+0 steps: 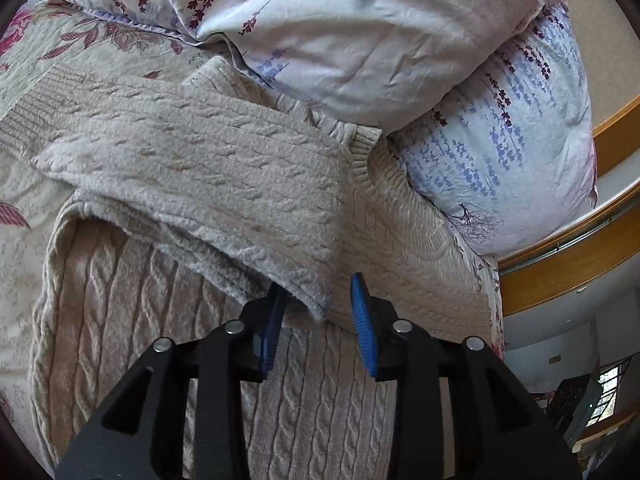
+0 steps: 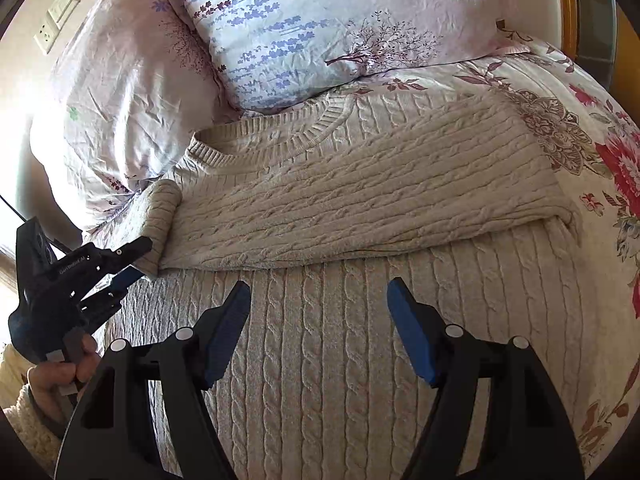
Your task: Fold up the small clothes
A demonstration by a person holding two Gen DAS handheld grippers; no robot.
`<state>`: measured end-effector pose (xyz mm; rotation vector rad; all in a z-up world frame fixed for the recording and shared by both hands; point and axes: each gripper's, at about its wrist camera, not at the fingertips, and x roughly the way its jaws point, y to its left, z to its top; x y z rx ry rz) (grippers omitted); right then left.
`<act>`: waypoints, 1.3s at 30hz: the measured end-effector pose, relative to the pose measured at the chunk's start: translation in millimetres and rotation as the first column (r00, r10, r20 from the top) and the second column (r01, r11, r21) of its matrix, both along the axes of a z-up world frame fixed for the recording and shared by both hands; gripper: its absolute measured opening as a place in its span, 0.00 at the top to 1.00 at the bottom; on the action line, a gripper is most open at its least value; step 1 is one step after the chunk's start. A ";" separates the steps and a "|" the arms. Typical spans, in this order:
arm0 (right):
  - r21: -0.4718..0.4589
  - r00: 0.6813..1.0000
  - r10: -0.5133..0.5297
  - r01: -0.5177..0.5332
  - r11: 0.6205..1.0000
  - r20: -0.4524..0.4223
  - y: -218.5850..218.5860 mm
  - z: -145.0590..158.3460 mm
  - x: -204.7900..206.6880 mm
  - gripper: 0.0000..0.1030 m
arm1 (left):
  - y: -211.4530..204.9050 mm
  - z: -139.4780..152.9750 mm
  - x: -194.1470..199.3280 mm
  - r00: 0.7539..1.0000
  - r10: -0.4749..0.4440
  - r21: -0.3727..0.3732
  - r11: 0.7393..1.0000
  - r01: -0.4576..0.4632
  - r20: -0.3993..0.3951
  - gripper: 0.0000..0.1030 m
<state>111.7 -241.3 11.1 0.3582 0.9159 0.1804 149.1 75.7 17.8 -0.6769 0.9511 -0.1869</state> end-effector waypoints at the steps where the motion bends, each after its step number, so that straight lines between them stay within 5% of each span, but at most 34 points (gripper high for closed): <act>1: 0.001 1.000 0.001 -0.001 1.000 0.001 0.1 0.5 0.3 0.30 | 1.4 1.7 -3.9 1.000 -0.007 -0.008 1.000 0.007 0.003 0.58; 6: 0.004 1.000 0.012 -0.012 1.000 0.008 0.9 2.2 0.5 0.30 | 31.8 15.5 -30.4 0.999 0.010 -0.064 0.998 -0.008 0.043 0.47; 10: 0.007 1.000 0.020 -0.020 1.000 0.012 1.3 3.4 -0.1 0.30 | 85.1 14.4 -41.1 0.982 0.186 -0.091 0.979 -0.183 0.030 0.49; 18: -0.001 0.999 0.037 -0.037 0.999 0.018 4.9 6.8 -2.2 0.30 | 154.6 -27.7 -26.9 0.891 0.421 -0.272 0.849 -0.453 -0.169 0.55; 24: -0.007 1.000 0.019 -0.019 1.000 0.015 -2.7 7.5 -5.8 0.30 | 171.0 -38.2 -17.8 0.838 0.502 -0.352 0.760 -0.546 -0.214 0.61; 26: -0.008 1.000 0.015 -0.015 1.000 0.015 -5.6 7.7 -7.4 0.30 | 173.9 -40.3 -11.7 0.833 0.505 -0.341 0.760 -0.553 -0.224 0.70; 28: -0.009 1.000 0.010 -0.010 1.000 0.014 -8.6 7.9 -8.6 0.30 | 173.9 -43.4 -5.7 0.838 0.492 -0.341 0.765 -0.546 -0.237 0.92; 31: -0.012 1.000 0.002 -0.001 1.000 0.016 -13.7 8.6 -11.0 0.30 | 168.2 -35.8 -0.6 0.853 0.481 -0.330 0.787 -0.521 -0.200 0.93; 39: -0.009 1.000 -0.010 0.011 1.000 0.019 -26.9 6.8 -14.3 0.30 | 122.4 24.9 24.0 0.939 0.343 -0.303 0.898 -0.319 0.029 0.94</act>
